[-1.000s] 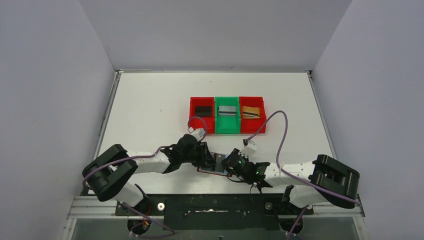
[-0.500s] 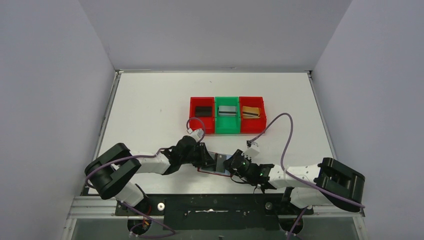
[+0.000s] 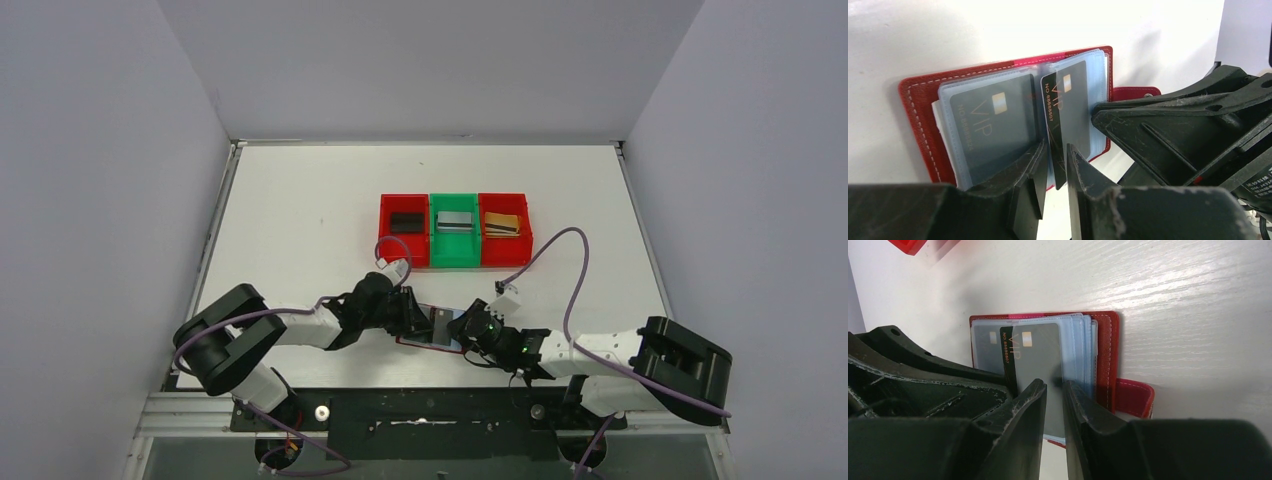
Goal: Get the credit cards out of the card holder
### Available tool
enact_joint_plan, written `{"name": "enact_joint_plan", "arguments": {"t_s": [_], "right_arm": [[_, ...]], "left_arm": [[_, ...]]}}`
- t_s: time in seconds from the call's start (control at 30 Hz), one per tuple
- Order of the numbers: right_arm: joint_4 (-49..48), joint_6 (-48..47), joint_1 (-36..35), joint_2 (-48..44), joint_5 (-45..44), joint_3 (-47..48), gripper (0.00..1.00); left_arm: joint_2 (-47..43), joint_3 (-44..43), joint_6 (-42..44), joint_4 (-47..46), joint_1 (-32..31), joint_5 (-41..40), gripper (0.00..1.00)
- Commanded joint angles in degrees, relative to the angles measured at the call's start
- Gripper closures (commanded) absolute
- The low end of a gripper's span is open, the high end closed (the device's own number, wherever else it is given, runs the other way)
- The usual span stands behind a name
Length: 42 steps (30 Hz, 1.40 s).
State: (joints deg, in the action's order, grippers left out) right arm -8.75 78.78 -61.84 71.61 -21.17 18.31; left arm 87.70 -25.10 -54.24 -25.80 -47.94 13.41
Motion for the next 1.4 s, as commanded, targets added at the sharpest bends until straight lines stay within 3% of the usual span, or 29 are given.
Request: {"name": "enact_joint_plan", "arguments": {"t_s": [0.0,0.3,0.67,0.77,0.9,1.23,1.37], "right_arm": [[4.0,-0.3,0.6,1.8,-0.5,-1.0,0.78],[4.6,-0.3,1.1,1.0,-0.2,-1.5,0.77],[2.6,0.6,1.7,-1.6,-0.8,-3.6,0.78],[3.8,0.4,1.8,-1.7,-0.9,-2.9,0.77],[2.7,0.3,2.4,-2.2,-0.1,-3.5,0.76],[2.3,-0.1,3.2,-0.3,1.3,-2.9,0.76],[2.1,0.9,3.2,1.0,1.5,-2.7,0.76]], "left_arm": [[1.7,-1.7,0.5,-3.4,-0.1,2.1,0.79],[-0.7,1.2,-0.9,-3.8,0.2,-0.9,0.99],[-3.1,1.6,-0.4,-1.6,0.9,-1.1,1.0],[-2.8,1.5,-0.2,-2.0,0.9,-0.4,0.84],[-1.2,0.1,0.0,-3.5,0.9,1.4,0.72],[3.4,0.4,-2.1,-6.9,1.0,1.3,0.66],[7.1,3.6,-5.2,-14.1,1.7,2.7,0.68]]}}
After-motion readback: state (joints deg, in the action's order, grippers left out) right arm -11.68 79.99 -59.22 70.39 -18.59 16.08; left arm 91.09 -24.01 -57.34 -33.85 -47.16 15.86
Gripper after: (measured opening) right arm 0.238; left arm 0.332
